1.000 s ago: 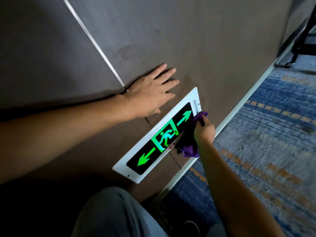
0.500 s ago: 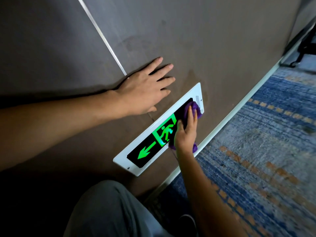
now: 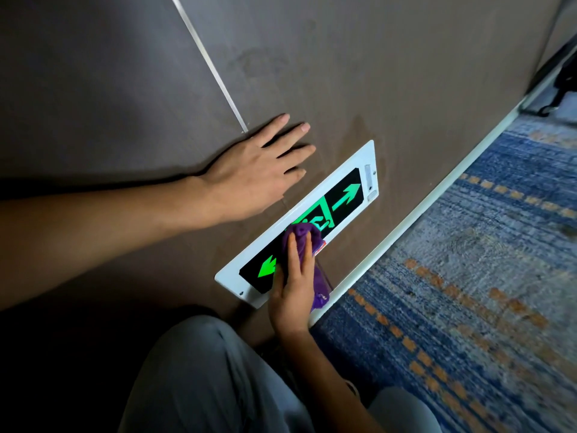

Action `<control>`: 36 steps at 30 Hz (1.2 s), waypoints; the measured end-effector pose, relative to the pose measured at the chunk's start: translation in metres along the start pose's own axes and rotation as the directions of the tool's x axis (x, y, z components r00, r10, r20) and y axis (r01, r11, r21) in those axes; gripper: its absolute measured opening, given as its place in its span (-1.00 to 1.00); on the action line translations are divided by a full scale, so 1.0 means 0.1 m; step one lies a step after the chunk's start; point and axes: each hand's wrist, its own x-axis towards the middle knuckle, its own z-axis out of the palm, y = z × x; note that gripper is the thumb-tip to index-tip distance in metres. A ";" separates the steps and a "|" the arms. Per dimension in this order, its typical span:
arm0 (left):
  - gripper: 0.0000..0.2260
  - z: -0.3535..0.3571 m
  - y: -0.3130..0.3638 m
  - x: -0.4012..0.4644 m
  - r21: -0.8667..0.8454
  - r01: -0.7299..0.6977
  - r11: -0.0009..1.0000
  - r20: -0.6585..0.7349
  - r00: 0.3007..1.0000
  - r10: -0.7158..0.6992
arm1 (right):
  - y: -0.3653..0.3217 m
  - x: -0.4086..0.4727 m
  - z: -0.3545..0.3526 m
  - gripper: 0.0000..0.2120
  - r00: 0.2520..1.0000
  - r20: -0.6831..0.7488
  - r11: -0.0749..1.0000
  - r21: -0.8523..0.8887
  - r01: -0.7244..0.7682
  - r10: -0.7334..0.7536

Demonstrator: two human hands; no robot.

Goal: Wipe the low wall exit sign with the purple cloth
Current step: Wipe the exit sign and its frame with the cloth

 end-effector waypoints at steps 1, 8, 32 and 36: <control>-0.51 0.00 0.01 -0.01 0.000 0.000 1.000 0.005 1.000 0.000 | 0.04 -0.05 0.01 -0.37 0.999 0.028 0.999 -0.025 0.030 -0.029; -0.51 0.01 0.01 -0.03 0.012 -0.029 1.000 0.055 0.998 0.028 | 0.35 0.34 -0.25 -0.43 0.986 0.053 0.975 -0.148 0.164 -0.158; -0.55 0.05 -0.01 -0.01 -0.024 -0.065 0.998 -0.033 0.997 0.064 | 0.30 1.16 -0.60 -0.38 0.967 -0.125 0.973 -0.034 -0.229 0.223; -0.58 0.04 -0.06 -0.09 -0.009 -0.088 0.996 -0.030 0.996 0.087 | 0.04 0.67 -0.34 -0.32 0.991 -0.092 0.995 -0.011 -0.099 0.097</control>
